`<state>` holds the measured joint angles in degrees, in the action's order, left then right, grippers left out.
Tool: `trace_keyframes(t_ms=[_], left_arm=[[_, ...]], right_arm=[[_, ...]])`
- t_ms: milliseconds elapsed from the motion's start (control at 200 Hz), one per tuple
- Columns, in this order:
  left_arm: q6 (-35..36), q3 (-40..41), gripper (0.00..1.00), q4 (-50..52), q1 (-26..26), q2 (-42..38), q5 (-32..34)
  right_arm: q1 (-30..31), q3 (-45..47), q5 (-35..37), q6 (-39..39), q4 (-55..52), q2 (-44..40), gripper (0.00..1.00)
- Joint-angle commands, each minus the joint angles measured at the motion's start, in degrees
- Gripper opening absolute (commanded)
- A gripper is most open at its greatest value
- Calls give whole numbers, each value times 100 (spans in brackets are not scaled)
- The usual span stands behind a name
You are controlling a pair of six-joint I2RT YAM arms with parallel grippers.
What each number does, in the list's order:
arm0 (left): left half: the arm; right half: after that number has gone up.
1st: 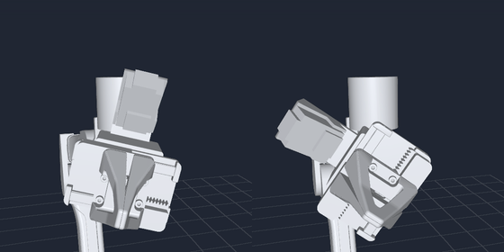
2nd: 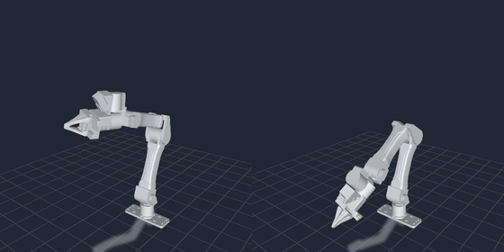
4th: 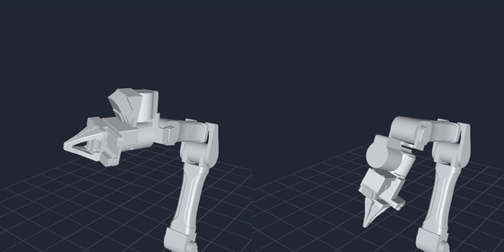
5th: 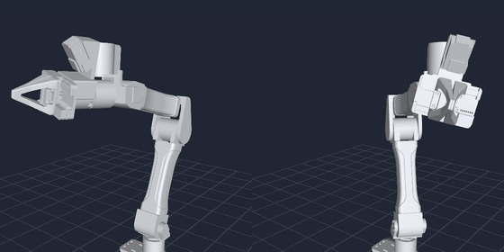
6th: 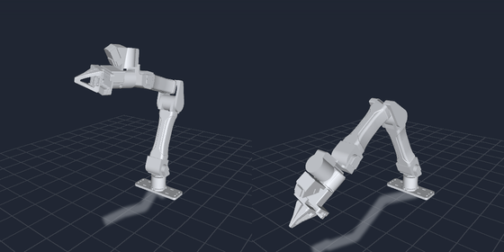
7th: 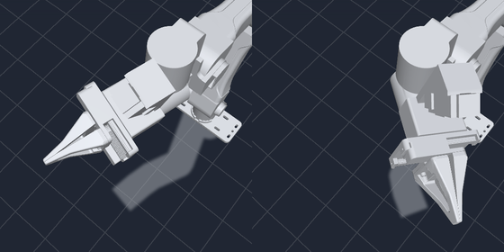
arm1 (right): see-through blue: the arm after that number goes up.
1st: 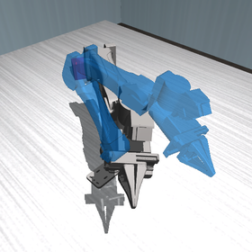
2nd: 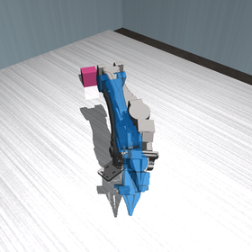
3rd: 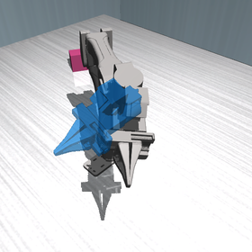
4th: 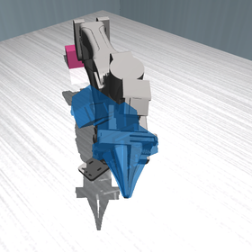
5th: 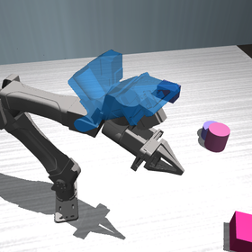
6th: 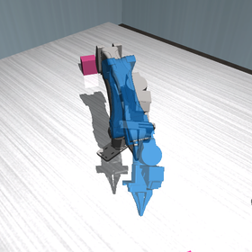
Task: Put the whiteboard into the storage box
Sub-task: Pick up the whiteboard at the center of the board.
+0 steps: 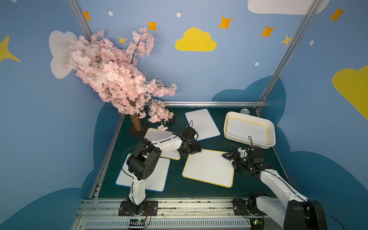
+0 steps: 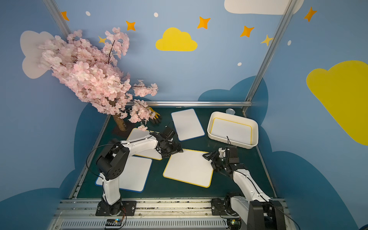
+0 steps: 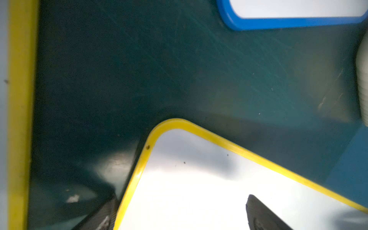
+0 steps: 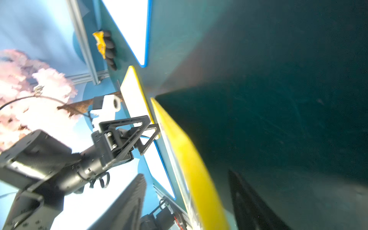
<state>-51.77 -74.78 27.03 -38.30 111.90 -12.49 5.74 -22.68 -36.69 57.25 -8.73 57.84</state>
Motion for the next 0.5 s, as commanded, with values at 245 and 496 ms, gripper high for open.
trace_keyframes(t_ms=[245, 496], left_arm=[[-202, 266, 100, 145, -153, 367, -808], [-203, 280, 100, 148, -142, 281, -799]], right_arm=[[81, 193, -189, -174, 479, -468, 40], [85, 223, -76, -353, 398, -830, 24]])
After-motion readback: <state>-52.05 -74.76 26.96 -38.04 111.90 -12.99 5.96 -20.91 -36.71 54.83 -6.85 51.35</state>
